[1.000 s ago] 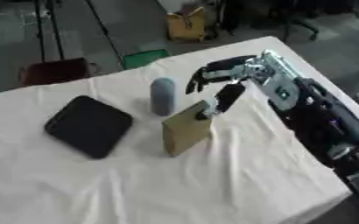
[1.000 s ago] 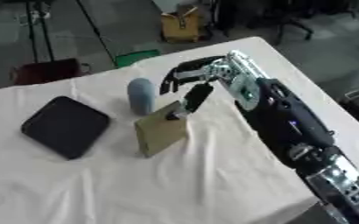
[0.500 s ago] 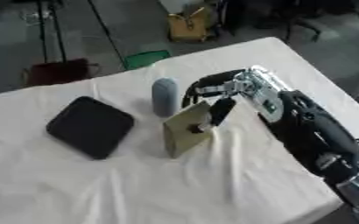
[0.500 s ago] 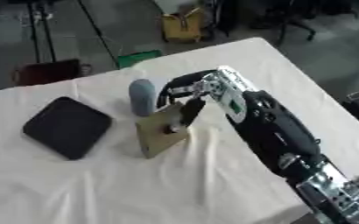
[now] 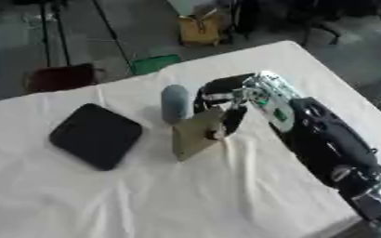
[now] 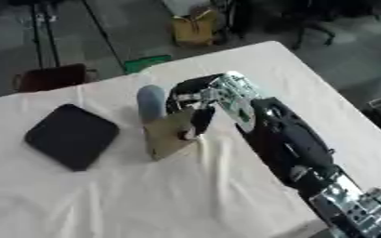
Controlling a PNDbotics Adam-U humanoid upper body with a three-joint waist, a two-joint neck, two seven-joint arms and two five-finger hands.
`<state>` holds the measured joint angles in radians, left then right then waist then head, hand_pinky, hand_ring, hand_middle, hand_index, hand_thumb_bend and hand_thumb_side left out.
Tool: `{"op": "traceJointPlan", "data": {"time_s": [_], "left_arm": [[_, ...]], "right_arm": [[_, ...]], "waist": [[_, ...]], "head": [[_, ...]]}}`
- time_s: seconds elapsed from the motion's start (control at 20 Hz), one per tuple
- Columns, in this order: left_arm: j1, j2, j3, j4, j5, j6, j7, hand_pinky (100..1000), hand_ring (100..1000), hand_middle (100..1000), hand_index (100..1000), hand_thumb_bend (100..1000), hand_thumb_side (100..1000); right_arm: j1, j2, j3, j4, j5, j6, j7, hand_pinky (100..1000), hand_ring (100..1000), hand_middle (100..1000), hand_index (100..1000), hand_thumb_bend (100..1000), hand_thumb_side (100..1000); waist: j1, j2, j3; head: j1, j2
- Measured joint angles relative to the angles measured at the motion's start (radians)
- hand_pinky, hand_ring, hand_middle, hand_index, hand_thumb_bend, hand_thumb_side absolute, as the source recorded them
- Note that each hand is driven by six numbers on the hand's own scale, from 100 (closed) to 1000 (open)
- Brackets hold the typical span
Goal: Pick up objects on the table and place them in the box.
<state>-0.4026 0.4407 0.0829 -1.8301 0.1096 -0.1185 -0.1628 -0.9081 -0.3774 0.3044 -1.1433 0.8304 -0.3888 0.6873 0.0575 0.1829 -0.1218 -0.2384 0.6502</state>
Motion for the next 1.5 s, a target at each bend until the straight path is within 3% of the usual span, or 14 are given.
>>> {"op": "traceJointPlan", "data": {"time_s": [0.05,0.1,0.15,0.35,0.65,1.05,1.5], "left_arm": [[0.0,0.0,0.0,0.0,0.0,0.0,0.0,741,679,823,890,693,774],[0.0,0.0,0.0,0.0,0.001,0.0,0.0,741,679,823,890,694,777],[0.0,0.0,0.0,0.0,0.001,0.0,0.0,741,680,823,890,693,774],[0.0,-0.001,-0.005,0.0,0.004,-0.001,-0.003,741,680,823,890,693,774],[-0.001,-0.002,-0.006,0.0,0.005,0.0,-0.008,741,680,823,890,692,775],[-0.003,-0.016,-0.024,0.0,0.013,0.0,-0.022,742,680,823,890,690,776],[-0.011,-0.029,-0.036,0.0,0.019,0.0,-0.034,743,680,824,891,688,777]], "right_arm": [[-0.009,0.013,-0.002,-0.009,0.0,0.001,-0.009,741,576,384,414,130,178],[-0.021,0.028,-0.002,-0.015,0.002,0.003,-0.015,740,576,386,417,100,379],[-0.033,0.044,-0.003,-0.02,0.007,0.004,-0.021,737,576,390,421,132,180],[-0.073,0.125,-0.016,-0.008,0.059,0.012,-0.056,720,577,398,422,137,184],[-0.106,0.251,-0.043,0.099,0.196,0.016,-0.145,711,580,401,425,144,192],[-0.121,0.467,-0.108,0.252,0.451,0.05,-0.268,706,578,398,421,148,184],[-0.142,0.564,-0.167,0.271,0.709,0.121,-0.437,710,593,383,429,200,159]], "waist": [[0.002,-0.001,0.001],[0.003,-0.002,0.002],[0.003,-0.002,0.004],[0.004,-0.003,0.006],[0.009,-0.004,0.013],[0.022,-0.015,0.049],[0.026,-0.021,0.079]], "head": [[0.0,0.0],[-0.001,0.0],[-0.001,0.0],[-0.009,0.0],[-0.018,0.0],[-0.043,0.001],[-0.068,0.005]]}}
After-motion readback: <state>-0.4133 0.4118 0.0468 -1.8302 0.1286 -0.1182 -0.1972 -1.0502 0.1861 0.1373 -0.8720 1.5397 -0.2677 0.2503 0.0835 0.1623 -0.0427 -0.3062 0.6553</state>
